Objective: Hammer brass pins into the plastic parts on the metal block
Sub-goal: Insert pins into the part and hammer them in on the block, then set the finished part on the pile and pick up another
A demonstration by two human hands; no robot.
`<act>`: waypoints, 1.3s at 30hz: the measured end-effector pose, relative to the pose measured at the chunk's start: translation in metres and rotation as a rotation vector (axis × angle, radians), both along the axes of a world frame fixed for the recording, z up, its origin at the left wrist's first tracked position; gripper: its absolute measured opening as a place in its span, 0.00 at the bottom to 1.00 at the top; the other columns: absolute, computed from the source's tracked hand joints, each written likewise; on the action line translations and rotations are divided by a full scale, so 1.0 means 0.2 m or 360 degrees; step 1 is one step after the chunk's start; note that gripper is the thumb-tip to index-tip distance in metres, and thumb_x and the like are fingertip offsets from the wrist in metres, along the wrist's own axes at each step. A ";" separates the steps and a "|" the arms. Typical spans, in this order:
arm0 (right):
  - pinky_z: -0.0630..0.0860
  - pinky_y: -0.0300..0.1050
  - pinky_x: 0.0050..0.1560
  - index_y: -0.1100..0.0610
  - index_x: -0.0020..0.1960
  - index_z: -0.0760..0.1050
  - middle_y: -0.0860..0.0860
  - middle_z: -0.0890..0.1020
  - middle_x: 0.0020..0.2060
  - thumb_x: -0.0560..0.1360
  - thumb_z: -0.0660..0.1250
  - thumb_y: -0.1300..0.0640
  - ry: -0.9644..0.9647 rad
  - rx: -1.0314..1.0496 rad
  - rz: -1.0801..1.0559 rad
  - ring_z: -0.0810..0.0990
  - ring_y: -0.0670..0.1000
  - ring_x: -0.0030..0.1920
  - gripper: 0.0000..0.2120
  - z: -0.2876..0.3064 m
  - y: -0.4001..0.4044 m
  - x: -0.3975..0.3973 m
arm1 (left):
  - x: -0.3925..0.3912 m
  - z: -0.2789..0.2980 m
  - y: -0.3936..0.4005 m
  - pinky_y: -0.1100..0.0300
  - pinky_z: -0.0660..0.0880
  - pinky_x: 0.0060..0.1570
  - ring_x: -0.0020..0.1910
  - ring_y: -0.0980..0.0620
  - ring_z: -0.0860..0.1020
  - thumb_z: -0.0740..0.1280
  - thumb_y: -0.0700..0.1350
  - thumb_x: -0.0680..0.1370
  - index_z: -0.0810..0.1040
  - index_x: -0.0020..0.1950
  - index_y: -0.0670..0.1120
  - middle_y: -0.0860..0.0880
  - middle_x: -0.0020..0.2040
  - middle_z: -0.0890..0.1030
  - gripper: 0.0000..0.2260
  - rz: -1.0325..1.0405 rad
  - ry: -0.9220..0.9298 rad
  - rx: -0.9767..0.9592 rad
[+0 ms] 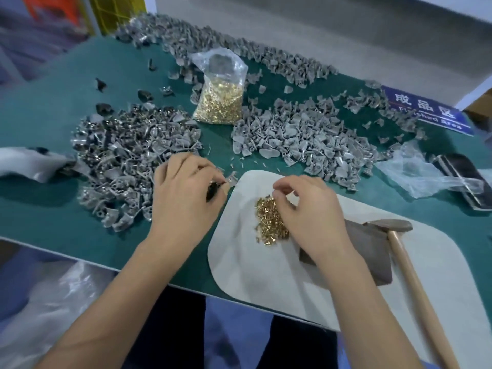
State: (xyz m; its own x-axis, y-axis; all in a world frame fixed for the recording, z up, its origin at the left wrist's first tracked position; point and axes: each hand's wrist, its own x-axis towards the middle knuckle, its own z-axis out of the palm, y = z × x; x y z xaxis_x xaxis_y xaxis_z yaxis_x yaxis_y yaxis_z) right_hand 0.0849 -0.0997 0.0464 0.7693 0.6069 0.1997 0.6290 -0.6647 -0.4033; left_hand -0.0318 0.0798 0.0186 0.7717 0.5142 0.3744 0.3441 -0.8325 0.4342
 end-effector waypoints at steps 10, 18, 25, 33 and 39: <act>0.71 0.52 0.62 0.45 0.65 0.80 0.46 0.78 0.53 0.75 0.67 0.36 -0.0011 -0.0323 0.0210 0.72 0.53 0.58 0.22 -0.02 0.03 -0.01 | 0.05 -0.06 -0.08 0.50 0.63 0.65 0.66 0.46 0.73 0.72 0.47 0.77 0.83 0.48 0.51 0.53 0.54 0.81 0.02 -0.0076 -0.0228 0.0061; 0.71 0.52 0.59 0.42 0.58 0.83 0.43 0.79 0.48 0.77 0.69 0.41 -0.0086 -0.0336 0.0242 0.73 0.51 0.55 0.12 -0.04 0.03 -0.02 | 0.05 -0.09 -0.15 0.49 0.66 0.63 0.60 0.48 0.77 0.72 0.45 0.76 0.82 0.46 0.51 0.55 0.49 0.81 0.01 -0.0230 -0.0336 0.0137; 0.72 0.52 0.56 0.41 0.52 0.81 0.42 0.79 0.45 0.76 0.70 0.46 -0.0069 -0.0278 0.0227 0.74 0.50 0.53 0.05 -0.04 0.02 -0.01 | 0.05 -0.09 -0.15 0.50 0.66 0.62 0.57 0.48 0.78 0.73 0.44 0.74 0.82 0.45 0.51 0.55 0.47 0.81 0.02 -0.0235 -0.0237 0.0191; 0.71 0.48 0.51 0.45 0.45 0.80 0.42 0.79 0.42 0.75 0.71 0.46 0.0000 -0.0043 0.0196 0.72 0.48 0.49 0.04 -0.05 0.00 -0.01 | 0.05 -0.10 -0.15 0.51 0.65 0.63 0.59 0.48 0.77 0.73 0.44 0.74 0.83 0.48 0.52 0.55 0.50 0.81 0.05 -0.0189 -0.0152 0.0224; 0.71 0.46 0.46 0.46 0.42 0.76 0.40 0.78 0.40 0.76 0.71 0.48 0.0119 0.0188 0.0084 0.72 0.44 0.47 0.06 -0.07 -0.03 0.01 | 0.05 -0.12 -0.14 0.47 0.62 0.70 0.66 0.48 0.74 0.66 0.55 0.78 0.84 0.55 0.51 0.55 0.59 0.82 0.13 0.0018 -0.0017 0.0275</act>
